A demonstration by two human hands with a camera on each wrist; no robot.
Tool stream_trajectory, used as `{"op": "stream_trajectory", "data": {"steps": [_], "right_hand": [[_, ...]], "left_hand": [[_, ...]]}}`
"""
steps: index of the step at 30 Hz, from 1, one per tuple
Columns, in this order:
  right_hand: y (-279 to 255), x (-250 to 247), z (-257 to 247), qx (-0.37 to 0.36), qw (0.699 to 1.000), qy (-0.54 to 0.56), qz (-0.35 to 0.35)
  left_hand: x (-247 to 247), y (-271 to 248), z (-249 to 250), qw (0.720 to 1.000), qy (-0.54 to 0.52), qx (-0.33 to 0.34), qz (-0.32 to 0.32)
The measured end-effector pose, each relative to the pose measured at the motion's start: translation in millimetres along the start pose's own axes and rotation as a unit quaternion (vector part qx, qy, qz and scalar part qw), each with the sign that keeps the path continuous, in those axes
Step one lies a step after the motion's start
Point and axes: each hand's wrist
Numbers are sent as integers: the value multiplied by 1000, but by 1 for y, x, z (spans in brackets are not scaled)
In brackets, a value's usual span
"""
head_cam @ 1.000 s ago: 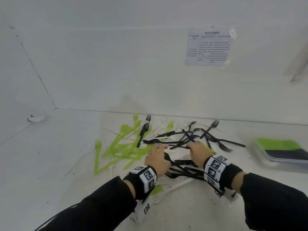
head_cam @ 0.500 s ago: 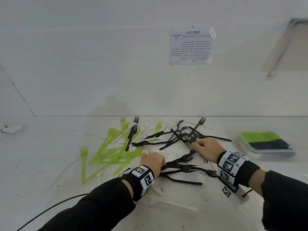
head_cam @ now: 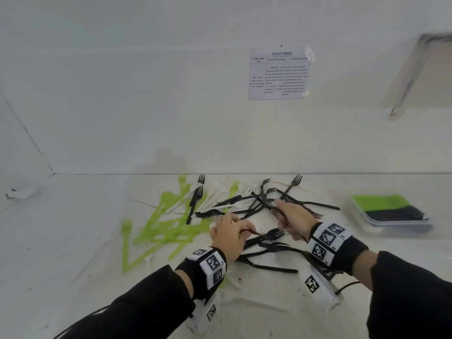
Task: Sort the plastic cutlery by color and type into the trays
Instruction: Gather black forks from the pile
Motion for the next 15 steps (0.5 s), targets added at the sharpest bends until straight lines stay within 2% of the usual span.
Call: {"op": "stream_trajectory", "data": {"steps": [2, 3, 5, 7, 9, 10, 13, 15], "right_hand": [[-2, 5, -7, 12, 998, 12, -67], [-4, 8, -8, 7, 994, 4, -105], [-7, 16, -6, -30, 987, -4, -159], [-5, 25, 0, -75, 988, -30, -130], [-3, 34, 8, -112, 991, -58, -49], [-2, 38, 12, -122, 990, -62, -36], [-4, 51, 18, -118, 986, -59, -101], [-2, 49, 19, -106, 990, -62, -66]], "left_hand": [[-3, -3, 3, 994, 87, 28, 53], [-4, -5, 5, 993, 90, 49, 61], [-5, -8, 7, 995, 34, 87, 40], [-6, -10, 11, 996, -40, 83, 9], [-4, -10, 16, 989, -148, 22, 13], [-3, -10, 19, 976, -217, -22, 20], [-3, -4, 25, 900, -411, -134, 60], [-4, 1, 22, 869, -457, -176, 69]]}}
Point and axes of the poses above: each hand's wrist, its own y-axis towards the middle knuckle, its own x-axis out of the palm, z = x × y, and after that the axes turned 4 degrees about -z, right-handed
